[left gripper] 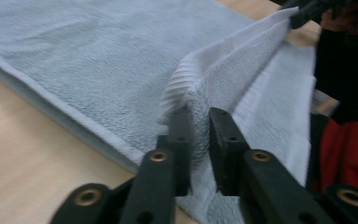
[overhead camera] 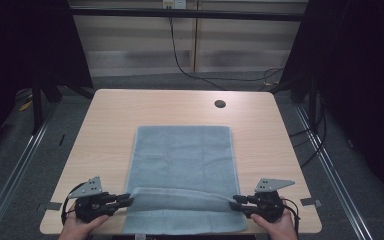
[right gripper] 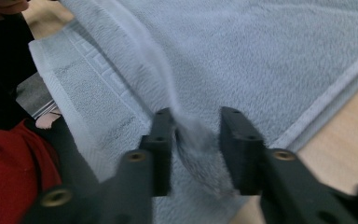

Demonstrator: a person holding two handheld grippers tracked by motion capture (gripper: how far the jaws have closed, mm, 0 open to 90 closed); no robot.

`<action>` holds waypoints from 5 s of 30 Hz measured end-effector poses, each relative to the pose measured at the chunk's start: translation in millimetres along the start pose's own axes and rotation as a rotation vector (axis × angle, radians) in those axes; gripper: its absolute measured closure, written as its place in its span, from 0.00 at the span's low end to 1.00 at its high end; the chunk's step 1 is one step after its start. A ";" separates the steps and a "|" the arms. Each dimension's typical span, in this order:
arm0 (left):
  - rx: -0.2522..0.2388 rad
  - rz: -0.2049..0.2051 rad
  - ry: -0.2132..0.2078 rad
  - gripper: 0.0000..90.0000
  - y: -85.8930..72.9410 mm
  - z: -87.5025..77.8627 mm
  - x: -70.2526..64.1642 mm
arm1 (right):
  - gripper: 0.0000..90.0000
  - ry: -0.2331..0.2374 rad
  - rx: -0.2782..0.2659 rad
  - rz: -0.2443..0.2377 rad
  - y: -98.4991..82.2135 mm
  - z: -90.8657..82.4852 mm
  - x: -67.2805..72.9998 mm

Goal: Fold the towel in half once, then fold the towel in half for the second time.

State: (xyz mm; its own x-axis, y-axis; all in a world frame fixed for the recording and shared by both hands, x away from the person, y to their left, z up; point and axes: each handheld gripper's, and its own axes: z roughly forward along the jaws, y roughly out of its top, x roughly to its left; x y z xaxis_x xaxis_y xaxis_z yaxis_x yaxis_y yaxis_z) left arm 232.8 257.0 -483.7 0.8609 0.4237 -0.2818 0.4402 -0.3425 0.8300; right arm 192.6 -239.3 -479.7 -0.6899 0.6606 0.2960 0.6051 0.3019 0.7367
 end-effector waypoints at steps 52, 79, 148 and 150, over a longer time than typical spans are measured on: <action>0.114 -0.026 0.222 0.67 47.0 86.1 74.7 | 0.50 -0.203 0.063 -0.069 65.5 92.3 -50.4; 0.149 -0.033 0.144 0.65 26.8 68.3 29.2 | 0.50 -0.148 0.132 -0.079 39.1 64.8 -16.2; 0.123 -0.093 0.205 0.89 62.5 84.9 127.6 | 0.88 -0.189 0.026 0.074 77.3 72.8 -127.7; 0.116 -0.098 0.203 0.91 63.4 84.6 126.9 | 0.89 -0.190 0.020 0.073 77.8 71.2 -127.0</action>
State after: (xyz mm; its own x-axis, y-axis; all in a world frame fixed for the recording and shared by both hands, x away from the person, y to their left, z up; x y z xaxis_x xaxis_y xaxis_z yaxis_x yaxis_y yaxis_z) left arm 391.6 218.1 -507.6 0.7492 0.6150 -0.2460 0.5551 -0.3804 0.7397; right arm 355.6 -250.8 -503.3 -0.5576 0.7987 0.2262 0.6595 0.2608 0.7050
